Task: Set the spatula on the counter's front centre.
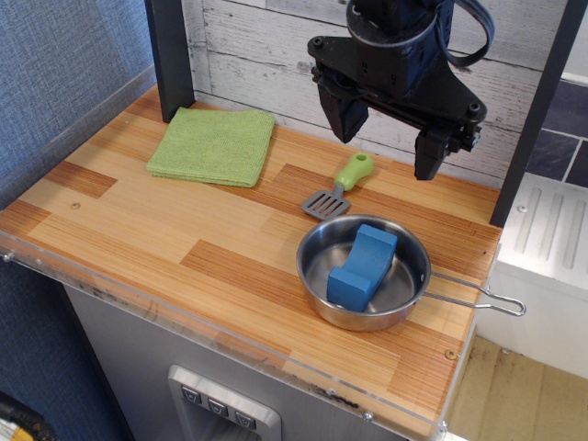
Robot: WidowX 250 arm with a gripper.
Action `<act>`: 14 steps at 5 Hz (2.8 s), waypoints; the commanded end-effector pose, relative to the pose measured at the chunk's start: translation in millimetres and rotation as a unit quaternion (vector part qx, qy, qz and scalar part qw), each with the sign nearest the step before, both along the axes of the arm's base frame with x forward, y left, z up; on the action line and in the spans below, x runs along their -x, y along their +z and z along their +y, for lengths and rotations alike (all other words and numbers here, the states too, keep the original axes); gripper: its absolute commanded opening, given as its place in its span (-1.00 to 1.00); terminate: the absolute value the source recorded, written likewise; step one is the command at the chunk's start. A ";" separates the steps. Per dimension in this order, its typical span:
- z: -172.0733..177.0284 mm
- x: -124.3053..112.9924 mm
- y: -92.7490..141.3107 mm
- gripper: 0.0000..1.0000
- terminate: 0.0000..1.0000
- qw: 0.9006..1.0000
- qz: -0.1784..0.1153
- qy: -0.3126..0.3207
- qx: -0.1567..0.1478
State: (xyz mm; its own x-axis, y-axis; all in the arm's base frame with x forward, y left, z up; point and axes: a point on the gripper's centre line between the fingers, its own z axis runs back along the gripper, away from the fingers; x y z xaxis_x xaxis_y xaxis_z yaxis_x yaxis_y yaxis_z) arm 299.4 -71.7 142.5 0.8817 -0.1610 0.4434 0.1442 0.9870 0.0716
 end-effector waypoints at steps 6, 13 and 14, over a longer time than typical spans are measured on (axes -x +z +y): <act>42.1 -87.3 -50.0 1.00 -1.00 0.999 0.041 -0.010 -0.016; 54.0 -98.4 -115.8 -1.00 -1.00 0.994 0.100 0.035 -0.029; 54.4 -95.2 -114.3 -1.00 -1.00 0.994 0.099 0.039 -0.025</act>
State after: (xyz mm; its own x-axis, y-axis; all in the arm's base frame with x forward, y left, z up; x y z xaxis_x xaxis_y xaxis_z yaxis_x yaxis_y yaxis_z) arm 391.5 -21.2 10.7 0.9706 -0.1123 0.2128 0.0936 0.9909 0.0963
